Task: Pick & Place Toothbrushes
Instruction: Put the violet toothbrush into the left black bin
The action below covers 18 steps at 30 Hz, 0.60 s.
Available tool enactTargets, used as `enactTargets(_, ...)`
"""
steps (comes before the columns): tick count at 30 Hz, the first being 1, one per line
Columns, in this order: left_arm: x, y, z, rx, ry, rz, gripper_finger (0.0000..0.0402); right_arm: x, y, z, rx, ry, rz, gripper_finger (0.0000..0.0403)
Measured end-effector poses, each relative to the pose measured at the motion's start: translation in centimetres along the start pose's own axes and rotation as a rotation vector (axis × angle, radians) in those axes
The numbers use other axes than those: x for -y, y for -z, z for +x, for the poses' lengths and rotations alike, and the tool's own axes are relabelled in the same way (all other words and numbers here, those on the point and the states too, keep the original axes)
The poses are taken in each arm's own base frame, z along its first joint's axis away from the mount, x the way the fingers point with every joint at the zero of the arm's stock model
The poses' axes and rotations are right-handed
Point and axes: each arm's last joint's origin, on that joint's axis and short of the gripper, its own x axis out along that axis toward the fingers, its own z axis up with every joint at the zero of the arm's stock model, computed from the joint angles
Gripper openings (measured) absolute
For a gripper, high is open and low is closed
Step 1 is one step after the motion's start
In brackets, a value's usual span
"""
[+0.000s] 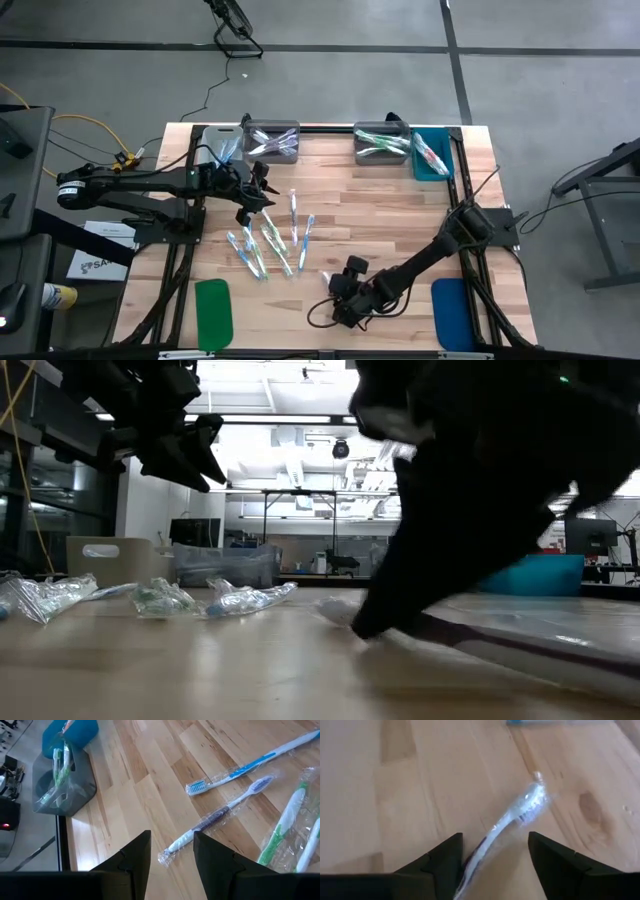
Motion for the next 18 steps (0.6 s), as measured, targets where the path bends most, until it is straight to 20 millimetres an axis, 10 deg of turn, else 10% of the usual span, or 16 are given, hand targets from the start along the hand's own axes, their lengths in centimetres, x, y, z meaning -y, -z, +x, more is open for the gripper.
enactTargets(13, -0.1, -0.1, 0.0, 0.006, -0.012, 0.001, 0.0142, 1.4, 0.1, 0.2, -0.108, 0.068, -0.091, 0.0023)
enactTargets(18, -0.3, -0.2, 0.2, 0.015, -0.034, 0.02, 0.0142, 3.9, -1.2, 0.6, -0.189, 0.134, -0.123, 0.0017)
